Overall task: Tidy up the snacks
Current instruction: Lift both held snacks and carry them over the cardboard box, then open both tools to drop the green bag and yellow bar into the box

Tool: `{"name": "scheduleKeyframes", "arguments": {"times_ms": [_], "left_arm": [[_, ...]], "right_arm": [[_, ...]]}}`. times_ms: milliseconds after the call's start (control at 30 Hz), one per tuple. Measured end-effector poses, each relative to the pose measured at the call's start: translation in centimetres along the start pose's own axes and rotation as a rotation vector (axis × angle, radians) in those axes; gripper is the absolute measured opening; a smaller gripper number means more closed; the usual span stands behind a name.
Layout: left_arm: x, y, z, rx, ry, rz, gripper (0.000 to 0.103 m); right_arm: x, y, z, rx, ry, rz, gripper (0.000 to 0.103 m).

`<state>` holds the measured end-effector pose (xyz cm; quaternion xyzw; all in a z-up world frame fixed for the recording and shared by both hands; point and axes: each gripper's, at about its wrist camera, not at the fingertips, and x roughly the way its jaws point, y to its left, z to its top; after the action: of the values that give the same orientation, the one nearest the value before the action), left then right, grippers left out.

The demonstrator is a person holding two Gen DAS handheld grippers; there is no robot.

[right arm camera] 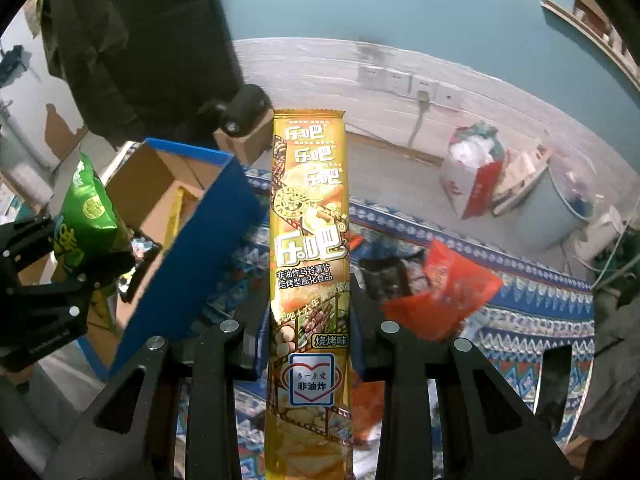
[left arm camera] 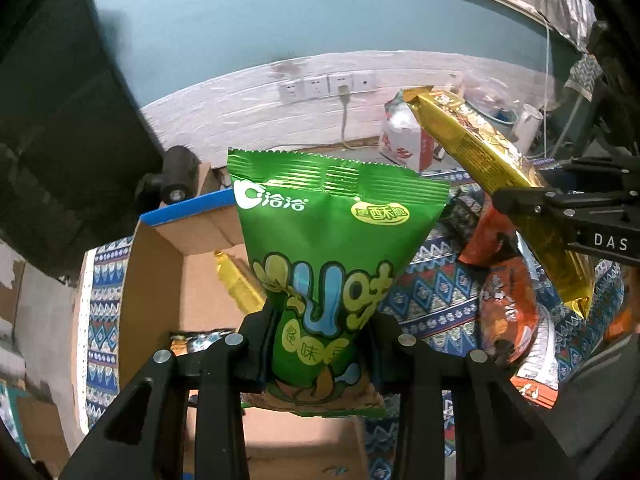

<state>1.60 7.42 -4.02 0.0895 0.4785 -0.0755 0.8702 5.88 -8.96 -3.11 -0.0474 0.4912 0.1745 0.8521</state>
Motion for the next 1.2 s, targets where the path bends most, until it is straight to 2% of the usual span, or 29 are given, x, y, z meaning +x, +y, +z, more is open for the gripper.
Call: {"name": "scheduleKeyframes", "arguments": {"times_ms": [500,967,1100,1200], "left_arm": [[0.3,5.9,-2.7,-0.111,0.032,0.055,0.036],[1.2,10.2,-4.7,-0.203,0.082,0.109,0.037],[1.6,11.2,-5.0,-0.233,0.104,0.12,0.038],[1.9,12.0,-5.3,-0.261,0.126,0.138,0.046]], "right_arm": [[3.0,7.1,3.2,-0.083,0.022,0.076,0.029],[5.5,13.2,4.7,-0.134,0.058,0.149,0.029],[5.8,14.6,5.1,-0.141,0.066,0.169,0.029],[6.2,15.5,5.4,-0.142,0.073,0.187,0.029]]}}
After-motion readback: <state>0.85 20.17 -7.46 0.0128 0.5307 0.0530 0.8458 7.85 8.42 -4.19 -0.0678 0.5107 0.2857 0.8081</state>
